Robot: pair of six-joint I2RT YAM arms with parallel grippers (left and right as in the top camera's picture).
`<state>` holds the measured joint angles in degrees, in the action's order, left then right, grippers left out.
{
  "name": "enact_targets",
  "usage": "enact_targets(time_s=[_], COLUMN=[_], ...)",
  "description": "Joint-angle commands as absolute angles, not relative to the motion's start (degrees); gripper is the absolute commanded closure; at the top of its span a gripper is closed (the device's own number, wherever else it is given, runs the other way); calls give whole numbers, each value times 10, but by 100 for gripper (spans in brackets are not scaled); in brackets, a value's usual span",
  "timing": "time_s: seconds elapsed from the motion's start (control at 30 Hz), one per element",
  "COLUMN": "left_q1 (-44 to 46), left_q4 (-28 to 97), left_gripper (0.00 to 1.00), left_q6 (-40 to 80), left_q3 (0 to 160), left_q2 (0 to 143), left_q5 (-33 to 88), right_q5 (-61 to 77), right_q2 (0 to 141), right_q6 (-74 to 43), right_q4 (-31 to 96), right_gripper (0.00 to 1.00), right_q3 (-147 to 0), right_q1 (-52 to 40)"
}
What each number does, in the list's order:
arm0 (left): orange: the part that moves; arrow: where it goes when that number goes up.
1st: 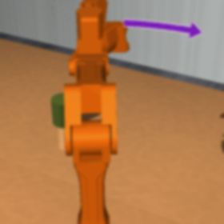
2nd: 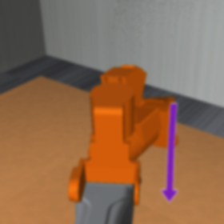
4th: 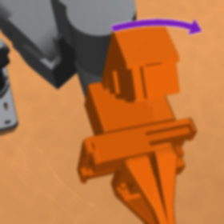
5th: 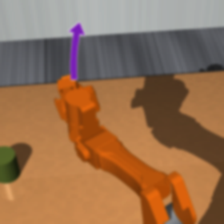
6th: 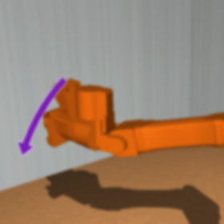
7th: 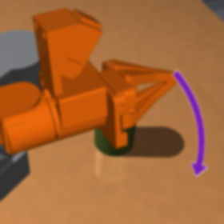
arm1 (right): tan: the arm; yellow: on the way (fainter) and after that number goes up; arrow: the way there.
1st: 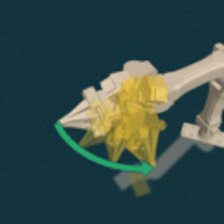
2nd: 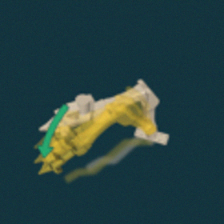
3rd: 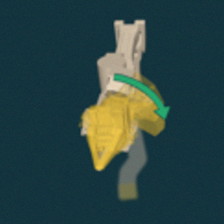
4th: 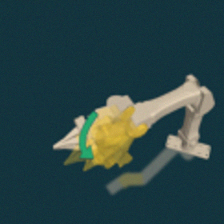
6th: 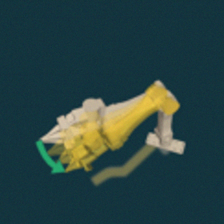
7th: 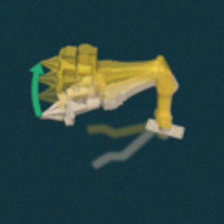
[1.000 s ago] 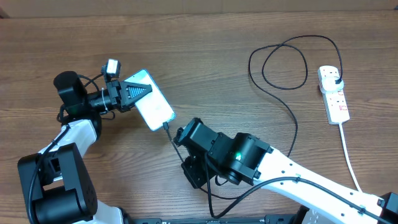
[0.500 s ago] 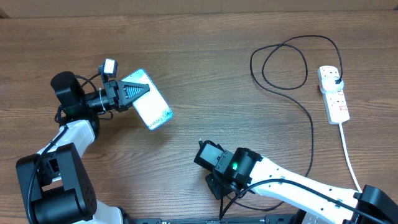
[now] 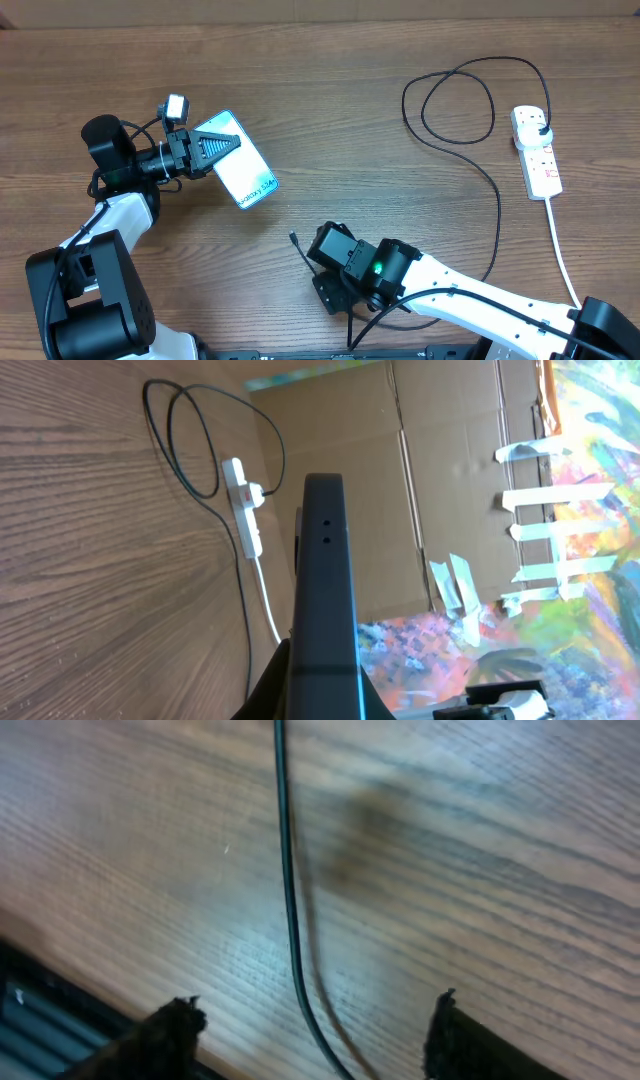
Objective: Plug charger to phone and switch on socket
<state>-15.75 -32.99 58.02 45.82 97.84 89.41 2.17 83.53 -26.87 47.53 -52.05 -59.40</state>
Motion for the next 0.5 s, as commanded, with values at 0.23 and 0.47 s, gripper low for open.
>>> enact_targets(time_s=[0.23,0.47], left_q1=[-228,-262], left_q4=[-335,-330], left_gripper=[96,96], left_q6=[580,593], left_q3=[462,462], left_q2=[977,977], left_q5=[903,907], right_q5=[24,-3], right_q2=[988,1071], right_q6=[-176,-175], right_q4=[476,478], right_gripper=[34,39], right_q3=[-601,-687], right_q1=[-594,-591])
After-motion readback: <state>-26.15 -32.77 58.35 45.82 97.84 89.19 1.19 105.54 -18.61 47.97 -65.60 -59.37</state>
